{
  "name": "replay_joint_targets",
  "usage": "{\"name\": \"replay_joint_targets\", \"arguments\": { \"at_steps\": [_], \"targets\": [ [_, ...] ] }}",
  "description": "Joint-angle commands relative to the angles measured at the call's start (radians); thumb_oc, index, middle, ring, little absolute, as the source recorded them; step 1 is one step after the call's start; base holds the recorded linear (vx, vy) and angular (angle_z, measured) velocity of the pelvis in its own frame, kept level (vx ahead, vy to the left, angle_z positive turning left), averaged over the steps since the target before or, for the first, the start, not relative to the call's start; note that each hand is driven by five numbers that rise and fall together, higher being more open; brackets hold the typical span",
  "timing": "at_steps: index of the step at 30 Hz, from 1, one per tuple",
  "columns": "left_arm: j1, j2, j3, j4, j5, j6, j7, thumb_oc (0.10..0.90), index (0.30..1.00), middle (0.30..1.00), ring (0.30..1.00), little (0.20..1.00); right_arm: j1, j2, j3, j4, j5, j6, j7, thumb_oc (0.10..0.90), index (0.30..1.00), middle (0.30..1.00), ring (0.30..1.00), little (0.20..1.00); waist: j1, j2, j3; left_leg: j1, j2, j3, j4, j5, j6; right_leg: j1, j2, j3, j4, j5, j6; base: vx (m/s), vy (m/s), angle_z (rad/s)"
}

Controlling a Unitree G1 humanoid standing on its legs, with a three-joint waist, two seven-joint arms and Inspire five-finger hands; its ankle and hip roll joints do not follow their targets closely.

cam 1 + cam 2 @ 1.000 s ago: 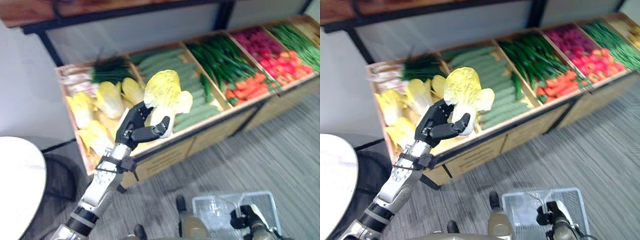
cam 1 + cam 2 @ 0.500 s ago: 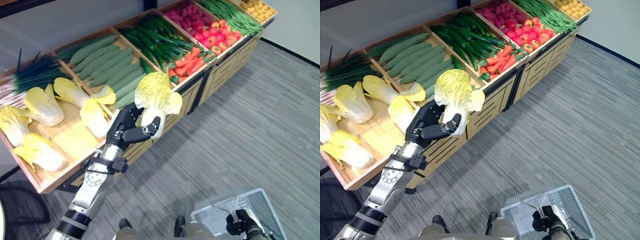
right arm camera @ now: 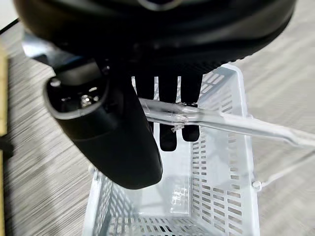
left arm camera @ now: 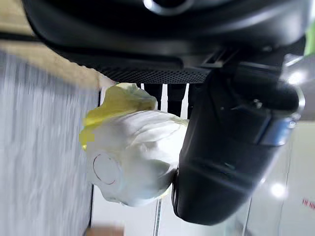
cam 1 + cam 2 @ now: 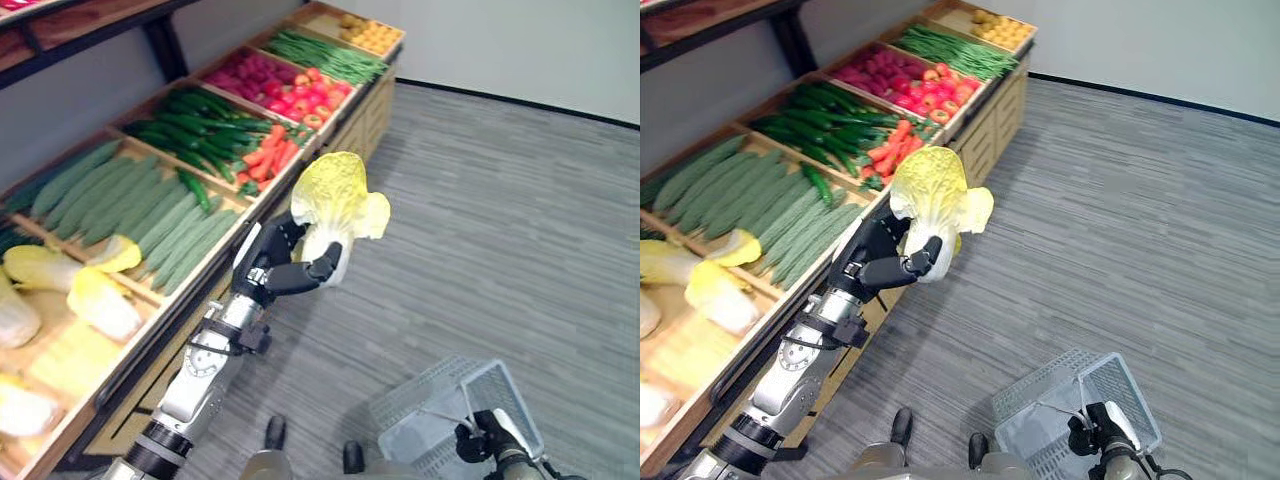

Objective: Get the vegetables into the basket

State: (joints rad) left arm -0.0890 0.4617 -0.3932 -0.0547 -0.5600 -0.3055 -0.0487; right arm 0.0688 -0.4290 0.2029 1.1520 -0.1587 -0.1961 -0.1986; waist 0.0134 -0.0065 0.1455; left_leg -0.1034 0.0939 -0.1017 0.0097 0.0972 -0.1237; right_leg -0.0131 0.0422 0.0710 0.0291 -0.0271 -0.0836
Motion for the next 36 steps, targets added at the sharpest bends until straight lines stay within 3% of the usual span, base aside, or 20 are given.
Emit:
{"name": "replay_joint_targets", "arguments": {
  "at_steps": [1,3,5,8,10,18,20,24,25,29,30,36],
  "targets": [
    [-0.124,-0.002,0.066,-0.117,-0.024,-0.125,-0.018,0.400,0.300,0.300,0.300,0.300,-0.007,-0.065,-0.013,-0.031,0.009,-0.030,-0.025,0.400,0.300,0.300,0.300,0.300,-0.007,-0.006,0.006,0.003,-0.004,0.050,-0.017,-0.005,0.022,0.052,-0.144,-0.021,-0.004,-0.010,0.207,0.04,0.227,-0.37],
    [-0.131,0.007,0.043,-0.113,-0.031,-0.121,-0.024,0.400,0.300,0.300,0.300,0.300,-0.003,-0.055,-0.021,0.007,0.007,-0.019,-0.020,0.400,0.300,0.300,0.300,0.300,-0.014,-0.023,-0.006,0.034,-0.024,0.108,-0.043,-0.023,0.048,0.024,-0.174,0.002,0.005,0.008,0.241,0.04,0.266,-0.45],
    [-0.132,0.014,0.040,-0.109,-0.031,-0.119,-0.027,0.400,0.300,0.300,0.300,0.300,-0.004,-0.051,-0.016,0.010,0.002,-0.018,-0.014,0.400,0.300,0.300,0.300,0.300,-0.012,-0.030,-0.009,0.041,-0.028,0.128,-0.047,-0.029,0.055,0.012,-0.183,0.004,0.013,0.016,0.250,0.02,0.135,-0.66],
    [-0.126,0.033,0.040,-0.112,-0.031,-0.115,-0.035,0.400,0.300,0.300,0.300,0.300,-0.024,-0.056,-0.009,0.037,-0.016,-0.009,-0.011,0.400,0.300,0.300,0.300,0.300,0.005,-0.046,-0.014,0.055,-0.037,0.165,-0.054,-0.042,0.068,-0.012,-0.201,-0.018,0.030,0.037,0.268,0.02,0.124,-0.49],
    [-0.118,0.050,0.044,-0.121,-0.039,-0.112,-0.055,0.400,0.300,0.300,0.300,0.300,-0.036,-0.070,-0.015,0.065,-0.027,-0.005,-0.007,0.400,0.300,0.300,0.300,0.300,0.018,-0.058,-0.019,0.070,-0.045,0.185,-0.073,-0.042,0.073,-0.020,-0.218,-0.073,0.034,0.066,0.280,0.04,0.055,-0.46],
    [-0.098,0.083,0.046,-0.143,-0.057,-0.101,-0.088,0.400,0.300,0.300,0.300,0.300,-0.046,-0.163,-0.022,0.096,-0.040,-0.007,0.020,0.400,0.300,0.300,0.300,0.300,0.028,-0.077,-0.039,0.078,-0.048,0.174,-0.096,-0.036,0.068,0.000,-0.232,-0.094,-0.026,0.079,0.279,0.04,0.000,0.01],
    [-0.085,0.105,0.040,-0.159,-0.063,-0.097,-0.101,0.400,0.300,0.300,0.300,0.300,-0.072,-0.226,-0.021,0.110,-0.044,-0.009,0.032,0.400,0.300,0.300,0.300,0.300,0.036,-0.082,-0.044,0.083,-0.042,0.164,-0.097,-0.035,0.062,0.019,-0.228,-0.107,-0.059,0.082,0.274,0.06,-0.067,0.03],
    [-0.061,0.152,0.042,-0.181,-0.076,-0.095,-0.122,0.400,0.300,0.300,0.300,0.300,-0.110,-0.371,0.026,-0.075,-0.077,-0.039,0.063,0.400,0.300,0.300,0.300,0.300,0.038,-0.087,-0.038,0.086,-0.030,0.159,-0.097,-0.030,0.048,0.039,-0.219,-0.114,-0.095,0.089,0.269,0.02,-0.047,0.05],
    [-0.060,0.151,0.042,-0.181,-0.076,-0.095,-0.122,0.400,0.300,0.300,0.300,0.300,-0.109,-0.372,0.026,-0.076,-0.077,-0.038,0.064,0.400,0.300,0.300,0.300,0.300,0.037,-0.086,-0.038,0.086,-0.030,0.158,-0.097,-0.030,0.048,0.039,-0.218,-0.114,-0.096,0.089,0.269,0.00,0.000,0.00],
    [-0.041,0.208,0.058,-0.198,-0.068,-0.097,-0.128,0.400,0.300,0.300,0.300,0.300,-0.134,-0.529,0.045,-0.352,-0.079,-0.069,0.101,0.400,0.300,0.300,0.300,0.300,0.033,-0.083,-0.029,0.085,-0.020,0.162,-0.097,-0.029,0.039,0.041,-0.211,-0.112,-0.116,0.099,0.272,-0.01,-0.012,-0.02],
    [-0.042,0.233,0.062,-0.204,-0.058,-0.097,-0.130,0.400,0.300,0.300,0.300,0.300,-0.173,-0.619,0.051,-0.508,-0.076,-0.089,0.116,0.400,0.300,0.300,0.300,0.300,0.027,-0.077,-0.025,0.087,-0.015,0.171,-0.097,-0.030,0.035,0.037,-0.209,-0.102,-0.116,0.101,0.274,-0.01,-0.003,-0.08],
    [-0.059,0.254,0.051,-0.216,-0.047,-0.100,-0.127,0.400,0.300,0.300,0.300,0.300,-0.280,-0.681,0.112,-0.610,-0.083,-0.107,0.124,0.400,0.300,0.300,0.300,0.300,0.025,-0.067,-0.024,0.096,-0.011,0.180,-0.097,-0.037,0.034,0.037,-0.209,-0.093,-0.116,0.102,0.278,0.00,0.010,-0.06]
  ]
}}
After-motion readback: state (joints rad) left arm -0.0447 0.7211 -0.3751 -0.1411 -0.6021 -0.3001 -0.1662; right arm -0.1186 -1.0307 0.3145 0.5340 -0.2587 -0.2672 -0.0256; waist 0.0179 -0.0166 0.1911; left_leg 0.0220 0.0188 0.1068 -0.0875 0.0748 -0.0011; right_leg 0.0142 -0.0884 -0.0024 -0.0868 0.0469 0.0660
